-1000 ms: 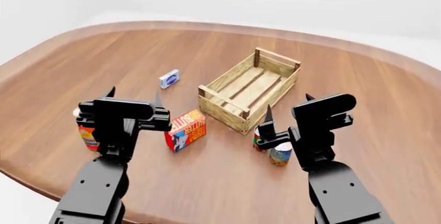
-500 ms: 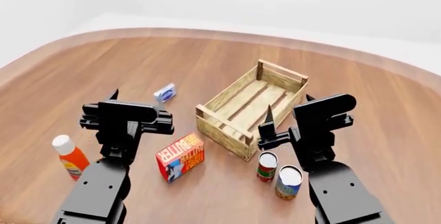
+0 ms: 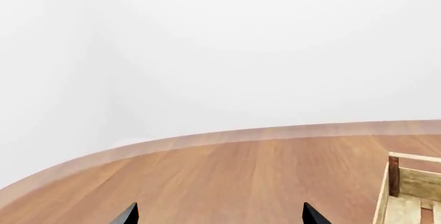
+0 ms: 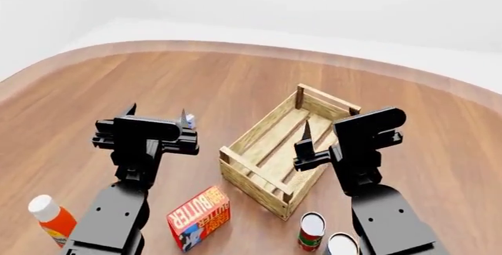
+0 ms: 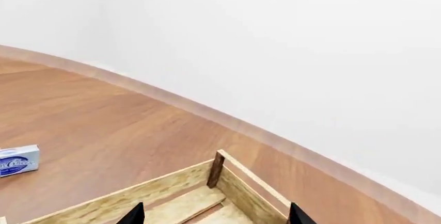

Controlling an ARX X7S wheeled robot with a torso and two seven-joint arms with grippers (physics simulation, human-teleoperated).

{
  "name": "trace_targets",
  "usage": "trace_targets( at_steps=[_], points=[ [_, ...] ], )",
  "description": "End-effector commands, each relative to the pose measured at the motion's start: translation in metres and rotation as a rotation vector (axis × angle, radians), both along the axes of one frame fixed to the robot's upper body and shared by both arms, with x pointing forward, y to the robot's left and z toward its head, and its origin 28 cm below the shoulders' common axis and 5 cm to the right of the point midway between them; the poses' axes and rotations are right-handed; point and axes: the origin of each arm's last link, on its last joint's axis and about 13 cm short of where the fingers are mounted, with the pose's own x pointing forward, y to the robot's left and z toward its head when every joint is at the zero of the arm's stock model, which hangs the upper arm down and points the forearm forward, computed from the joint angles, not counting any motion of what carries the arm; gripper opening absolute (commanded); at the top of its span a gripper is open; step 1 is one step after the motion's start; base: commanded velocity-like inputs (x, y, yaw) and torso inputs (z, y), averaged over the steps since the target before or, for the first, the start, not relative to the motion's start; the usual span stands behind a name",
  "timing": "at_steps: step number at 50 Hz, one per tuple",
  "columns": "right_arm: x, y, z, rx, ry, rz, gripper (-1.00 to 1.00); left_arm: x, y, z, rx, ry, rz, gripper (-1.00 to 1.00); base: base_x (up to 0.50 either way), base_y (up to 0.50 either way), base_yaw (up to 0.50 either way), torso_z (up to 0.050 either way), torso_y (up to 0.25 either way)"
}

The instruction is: Pick up the ketchup, and put it in the wooden tray.

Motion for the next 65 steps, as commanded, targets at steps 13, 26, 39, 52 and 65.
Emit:
trace_targets(
  at_steps=[13, 26, 39, 52, 65],
  points=[
    [-0.002, 0.000, -0.002, 0.004, -0.002, -0.005, 1.00, -0.001, -0.001, -0.001, 0.000, 0.003, -0.002, 1.00, 0.31, 0.08, 0.00, 0.000, 0.000],
    [-0.007, 0.000, -0.002, -0.004, -0.014, -0.014, 1.00, -0.013, 0.007, 0.002, -0.014, -0.013, 0.017, 1.00, 0.07, 0.02, 0.00, 0.000, 0.001],
    [-0.011, 0.000, -0.005, -0.005, -0.012, -0.015, 1.00, -0.033, 0.039, 0.007, -0.031, -0.048, 0.156, 1.00, 0.00, 0.00, 0.00, 0.000, 0.000],
    [-0.008, 0.005, -0.001, -0.022, -0.033, 0.031, 1.00, -0.081, 0.080, 0.004, -0.022, -0.060, 0.327, 1.00, 0.00, 0.00, 0.00, 0.000, 0.000],
    [-0.001, 0.005, 0.007, -0.046, -0.054, 0.033, 1.00, -0.130, 0.106, -0.008, -0.066, -0.014, 0.457, 1.00, 0.00, 0.00, 0.00, 0.000, 0.000]
  ],
)
